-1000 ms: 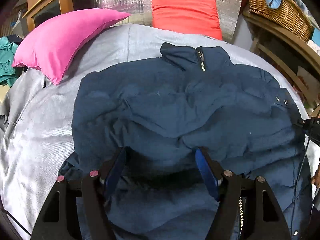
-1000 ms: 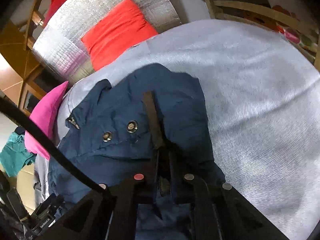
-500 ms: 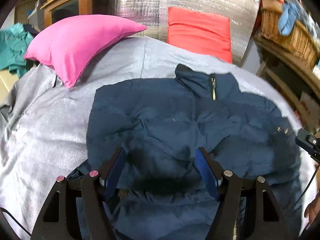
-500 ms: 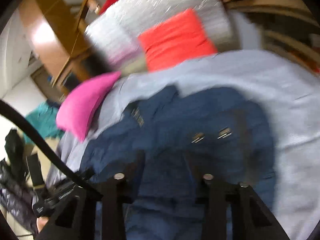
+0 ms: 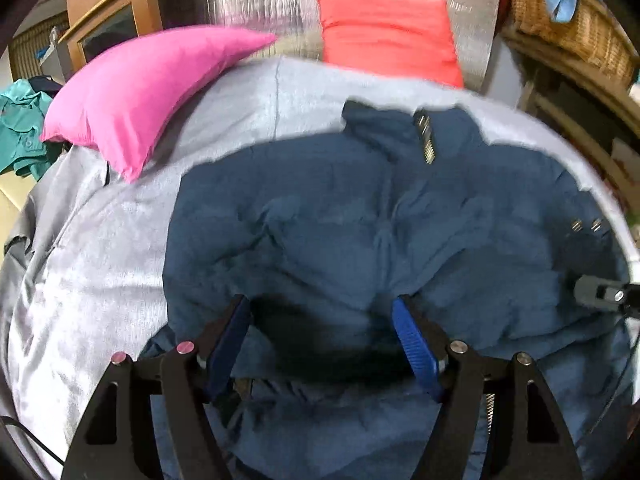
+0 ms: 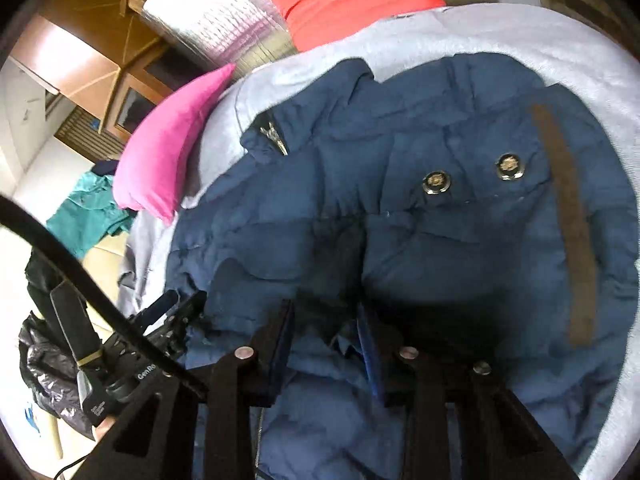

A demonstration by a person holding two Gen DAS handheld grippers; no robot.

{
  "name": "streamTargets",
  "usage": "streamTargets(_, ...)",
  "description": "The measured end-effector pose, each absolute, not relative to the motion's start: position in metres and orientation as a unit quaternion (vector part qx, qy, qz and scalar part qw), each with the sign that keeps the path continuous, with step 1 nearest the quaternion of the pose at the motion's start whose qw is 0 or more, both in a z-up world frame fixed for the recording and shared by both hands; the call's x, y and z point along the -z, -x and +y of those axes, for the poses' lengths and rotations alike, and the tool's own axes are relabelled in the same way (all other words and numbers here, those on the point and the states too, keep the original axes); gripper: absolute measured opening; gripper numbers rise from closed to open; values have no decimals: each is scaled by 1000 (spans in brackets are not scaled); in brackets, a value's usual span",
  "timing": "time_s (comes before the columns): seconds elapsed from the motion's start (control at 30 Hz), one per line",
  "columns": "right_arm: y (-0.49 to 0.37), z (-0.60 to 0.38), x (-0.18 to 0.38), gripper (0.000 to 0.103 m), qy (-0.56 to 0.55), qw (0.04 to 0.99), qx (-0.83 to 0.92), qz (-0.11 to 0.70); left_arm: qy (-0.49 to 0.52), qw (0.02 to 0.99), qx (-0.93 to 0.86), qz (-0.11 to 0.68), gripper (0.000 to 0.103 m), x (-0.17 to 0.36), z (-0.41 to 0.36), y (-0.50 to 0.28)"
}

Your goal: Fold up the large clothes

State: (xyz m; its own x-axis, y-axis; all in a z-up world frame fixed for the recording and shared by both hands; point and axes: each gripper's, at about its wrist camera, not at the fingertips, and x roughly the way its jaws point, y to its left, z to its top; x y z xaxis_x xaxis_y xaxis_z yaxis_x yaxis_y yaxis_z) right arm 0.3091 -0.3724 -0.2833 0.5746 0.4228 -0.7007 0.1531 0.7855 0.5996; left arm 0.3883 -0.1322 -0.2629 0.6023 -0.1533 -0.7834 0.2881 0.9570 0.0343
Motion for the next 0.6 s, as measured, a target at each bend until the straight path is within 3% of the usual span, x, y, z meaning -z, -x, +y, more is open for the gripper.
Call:
streamTargets(0.1, -311, -376, 297, 29, -321, 819, -75, 470, -76, 897, 139, 412, 74, 258, -138, -383)
streamTargets(0.3, -313, -381, 303, 29, -352, 795, -86, 486, -141, 884, 120, 429, 75, 280, -155, -383)
streamTargets(0.6, -280, -425, 284, 30, -358, 807, -38, 468, -92, 893, 138, 419, 75, 258, -138, -379)
